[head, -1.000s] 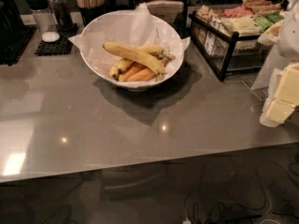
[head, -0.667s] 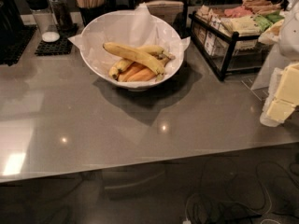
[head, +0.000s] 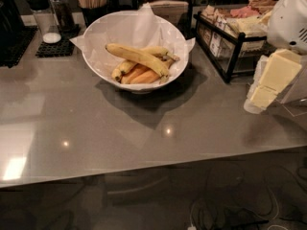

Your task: Pick banana from white bowl

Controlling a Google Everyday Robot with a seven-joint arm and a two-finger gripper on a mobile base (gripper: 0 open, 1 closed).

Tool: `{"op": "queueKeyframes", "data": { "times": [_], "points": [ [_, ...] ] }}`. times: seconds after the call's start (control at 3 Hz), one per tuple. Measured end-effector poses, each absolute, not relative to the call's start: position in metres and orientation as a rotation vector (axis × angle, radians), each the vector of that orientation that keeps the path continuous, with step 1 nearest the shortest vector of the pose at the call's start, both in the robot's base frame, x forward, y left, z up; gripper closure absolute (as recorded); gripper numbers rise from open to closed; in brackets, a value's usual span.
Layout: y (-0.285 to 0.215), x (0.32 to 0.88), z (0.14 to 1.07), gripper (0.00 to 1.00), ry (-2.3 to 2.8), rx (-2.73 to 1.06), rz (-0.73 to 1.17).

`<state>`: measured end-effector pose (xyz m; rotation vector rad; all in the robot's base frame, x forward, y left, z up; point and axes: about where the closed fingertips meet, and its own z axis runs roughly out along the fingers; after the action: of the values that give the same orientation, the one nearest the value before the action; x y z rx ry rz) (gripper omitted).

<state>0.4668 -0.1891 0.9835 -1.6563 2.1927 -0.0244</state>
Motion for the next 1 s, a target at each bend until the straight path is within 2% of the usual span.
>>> {"op": "queueKeyframes", "data": {
  "times": [0.33, 0.67, 1.0],
  "points": [
    [-0.189, 0.468, 0.982, 0.0, 2.197, -1.643, -0.017],
    [-0.161, 0.489, 0.987, 0.0, 2.135, -1.601, 0.072],
    [-0.111, 0.516, 0.997, 0.0, 2.023, -1.634, 0.15]
  ]
}}
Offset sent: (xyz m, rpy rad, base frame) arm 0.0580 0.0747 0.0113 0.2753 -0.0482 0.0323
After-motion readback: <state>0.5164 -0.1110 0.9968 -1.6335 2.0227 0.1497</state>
